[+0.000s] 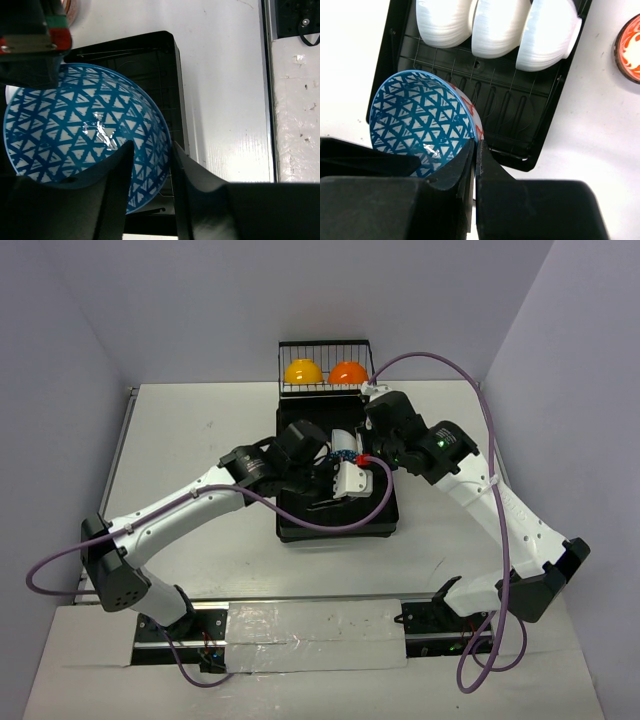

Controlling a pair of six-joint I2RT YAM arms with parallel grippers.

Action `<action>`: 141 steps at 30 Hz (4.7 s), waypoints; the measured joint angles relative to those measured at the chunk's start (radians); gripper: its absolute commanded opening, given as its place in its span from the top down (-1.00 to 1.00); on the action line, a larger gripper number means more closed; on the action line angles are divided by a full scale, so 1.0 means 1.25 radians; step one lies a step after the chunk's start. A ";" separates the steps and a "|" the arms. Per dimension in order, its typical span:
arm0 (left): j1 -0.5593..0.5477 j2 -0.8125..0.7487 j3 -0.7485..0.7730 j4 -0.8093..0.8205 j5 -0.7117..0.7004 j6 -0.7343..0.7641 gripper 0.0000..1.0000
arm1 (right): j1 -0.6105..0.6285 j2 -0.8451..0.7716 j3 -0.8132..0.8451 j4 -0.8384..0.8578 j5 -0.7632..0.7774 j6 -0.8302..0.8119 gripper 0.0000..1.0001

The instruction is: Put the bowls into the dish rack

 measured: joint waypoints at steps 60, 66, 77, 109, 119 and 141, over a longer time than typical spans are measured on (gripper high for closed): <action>0.200 -0.301 -0.709 0.987 -0.030 -1.151 1.00 | -0.060 -0.445 -0.287 0.301 0.020 0.012 -1.00; 0.205 -0.302 -0.771 1.068 -0.045 -1.239 1.00 | -0.061 -0.472 -0.305 0.313 0.026 0.006 -1.00; 0.221 -0.290 -0.827 1.133 -0.045 -1.268 0.99 | -0.061 -0.498 -0.325 0.320 0.027 -0.009 -1.00; 0.245 -0.108 -0.861 1.285 -0.001 -1.304 1.00 | -0.061 -0.524 -0.353 0.320 0.026 -0.031 -1.00; 0.268 -0.114 -0.885 1.285 -0.013 -1.307 1.00 | -0.061 -0.522 -0.355 0.320 0.027 -0.033 -1.00; 0.270 -0.349 -0.754 0.801 -0.123 -1.179 -0.74 | -0.078 -0.414 -0.349 0.303 0.123 0.040 -0.95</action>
